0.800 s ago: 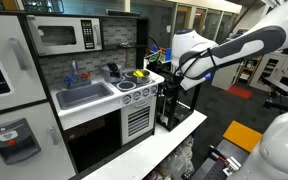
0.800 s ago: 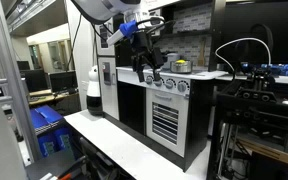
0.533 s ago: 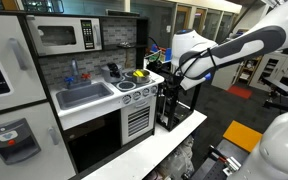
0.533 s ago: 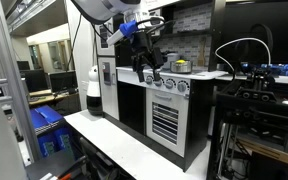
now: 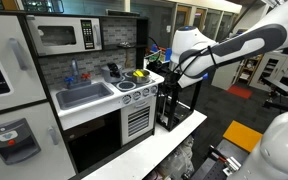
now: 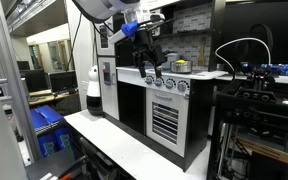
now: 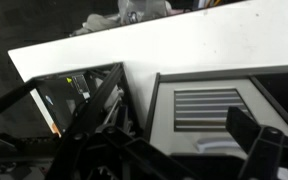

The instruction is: Open the door of the cabinet on the top of the sink

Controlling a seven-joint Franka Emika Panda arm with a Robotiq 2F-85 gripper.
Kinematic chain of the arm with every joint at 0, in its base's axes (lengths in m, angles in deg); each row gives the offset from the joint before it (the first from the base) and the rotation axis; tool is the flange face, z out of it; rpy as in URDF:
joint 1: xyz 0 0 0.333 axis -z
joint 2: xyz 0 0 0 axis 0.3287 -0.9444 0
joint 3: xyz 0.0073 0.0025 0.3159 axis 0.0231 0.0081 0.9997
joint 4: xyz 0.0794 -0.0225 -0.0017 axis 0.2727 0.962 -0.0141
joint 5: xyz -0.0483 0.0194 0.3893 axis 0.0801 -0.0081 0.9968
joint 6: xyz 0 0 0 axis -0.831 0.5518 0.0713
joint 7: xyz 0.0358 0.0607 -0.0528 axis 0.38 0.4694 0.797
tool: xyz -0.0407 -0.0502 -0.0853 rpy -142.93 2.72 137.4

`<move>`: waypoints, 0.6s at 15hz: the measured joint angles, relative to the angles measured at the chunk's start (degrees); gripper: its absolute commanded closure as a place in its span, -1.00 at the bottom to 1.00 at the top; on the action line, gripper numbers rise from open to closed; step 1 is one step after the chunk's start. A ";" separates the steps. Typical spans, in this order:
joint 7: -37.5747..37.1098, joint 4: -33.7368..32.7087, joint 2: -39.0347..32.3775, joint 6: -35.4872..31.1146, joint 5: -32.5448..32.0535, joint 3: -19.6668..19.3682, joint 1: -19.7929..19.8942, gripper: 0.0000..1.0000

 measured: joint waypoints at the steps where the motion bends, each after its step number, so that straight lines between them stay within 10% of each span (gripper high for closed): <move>1: 0.00 -0.44 0.02 -3.10 0.52 -0.21 -0.43 -1.00; 9: 3.23 -5.92 -0.38 -26.64 7.14 -0.32 -5.19 -1.00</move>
